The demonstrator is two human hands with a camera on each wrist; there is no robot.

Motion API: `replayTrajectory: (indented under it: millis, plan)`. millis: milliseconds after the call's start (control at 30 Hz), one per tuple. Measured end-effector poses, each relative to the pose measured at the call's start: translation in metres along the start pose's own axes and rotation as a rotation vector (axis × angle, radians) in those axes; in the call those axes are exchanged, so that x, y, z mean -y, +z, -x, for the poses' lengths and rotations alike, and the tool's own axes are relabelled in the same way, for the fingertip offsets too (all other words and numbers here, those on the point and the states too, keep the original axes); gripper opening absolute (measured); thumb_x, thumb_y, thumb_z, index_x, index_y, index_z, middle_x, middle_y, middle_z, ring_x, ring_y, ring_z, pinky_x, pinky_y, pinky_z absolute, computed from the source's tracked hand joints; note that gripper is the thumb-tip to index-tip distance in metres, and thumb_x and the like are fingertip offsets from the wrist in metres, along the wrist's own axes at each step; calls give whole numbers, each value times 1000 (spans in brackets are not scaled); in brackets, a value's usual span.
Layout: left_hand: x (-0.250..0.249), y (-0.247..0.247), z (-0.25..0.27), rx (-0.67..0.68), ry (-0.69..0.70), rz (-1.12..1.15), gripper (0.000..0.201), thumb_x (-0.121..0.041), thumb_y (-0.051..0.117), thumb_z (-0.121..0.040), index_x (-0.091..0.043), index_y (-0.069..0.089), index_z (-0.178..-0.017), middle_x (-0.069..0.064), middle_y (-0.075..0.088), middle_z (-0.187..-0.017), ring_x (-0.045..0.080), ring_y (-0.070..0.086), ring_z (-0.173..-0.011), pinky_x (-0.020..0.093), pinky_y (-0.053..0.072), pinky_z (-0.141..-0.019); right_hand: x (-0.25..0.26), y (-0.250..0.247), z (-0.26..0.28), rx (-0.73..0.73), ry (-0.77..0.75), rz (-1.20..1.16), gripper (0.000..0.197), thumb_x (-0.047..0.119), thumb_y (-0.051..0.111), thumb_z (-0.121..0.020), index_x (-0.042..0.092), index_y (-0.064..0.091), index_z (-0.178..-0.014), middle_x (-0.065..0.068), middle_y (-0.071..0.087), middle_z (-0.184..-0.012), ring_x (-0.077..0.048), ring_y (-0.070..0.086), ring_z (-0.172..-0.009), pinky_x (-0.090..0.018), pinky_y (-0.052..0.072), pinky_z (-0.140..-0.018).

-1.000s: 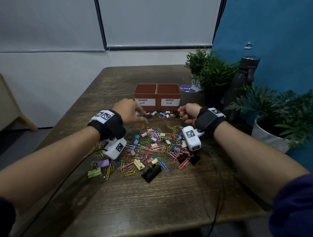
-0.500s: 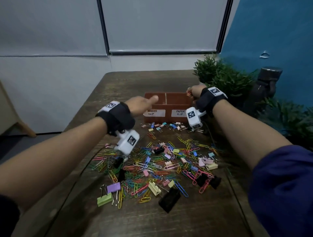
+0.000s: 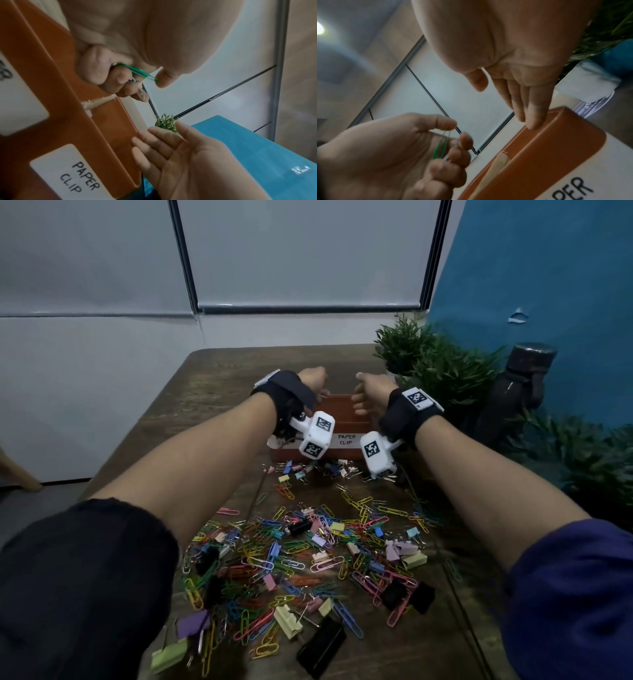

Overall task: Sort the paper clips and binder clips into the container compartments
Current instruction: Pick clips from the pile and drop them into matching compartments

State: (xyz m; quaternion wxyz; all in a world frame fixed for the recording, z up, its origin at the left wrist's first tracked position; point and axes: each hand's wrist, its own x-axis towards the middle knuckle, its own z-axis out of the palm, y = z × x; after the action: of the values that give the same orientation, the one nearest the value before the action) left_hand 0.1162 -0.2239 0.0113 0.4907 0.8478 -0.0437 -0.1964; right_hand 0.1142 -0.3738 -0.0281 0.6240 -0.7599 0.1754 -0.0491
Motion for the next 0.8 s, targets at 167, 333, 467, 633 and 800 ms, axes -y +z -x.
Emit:
replayTrajectory:
  millis: [167,333,467,633,800]
  plan:
    - [-11,26,-10,-3,101,70,43,-24,31,-107,-3,40,-143,16,57,-134,26,61,-86,33,42,-69,-6,-15,11,-77,-173,32,21,29,46,-97,23,58,-81,-2,69,-94,-17,62,-83,-33,50,-70]
    - [-11,36,-2,-7,137,-240,51,-39,32,-106,-1,50,-136,21,56,-134,36,58,-115,37,41,-80,-25,-23,44,-133,-331,269,25,24,57,-91,18,67,-114,-2,69,-114,-22,65,-106,-40,52,-96]
    - [-6,28,23,19,248,-373,60,-51,34,-102,-3,62,-124,18,59,-131,28,57,-105,33,42,-89,-30,-31,97,18,-334,406,19,13,62,-92,17,67,-109,0,68,-96,-19,67,-90,-30,54,-79]
    - [33,10,96,68,471,-689,19,-39,57,-95,-23,68,-99,-7,71,-96,13,66,-89,28,52,-77,-48,-40,173,430,-294,683,11,10,65,-90,19,69,-96,2,71,-84,-13,65,-69,-28,52,-62]
    - [96,13,159,388,365,-799,11,-11,67,-87,-17,70,-95,-10,72,-78,4,66,-68,20,52,-65,-64,-30,217,589,-339,1025,20,30,79,-80,35,71,-98,11,71,-79,-7,65,-71,-26,53,-68]
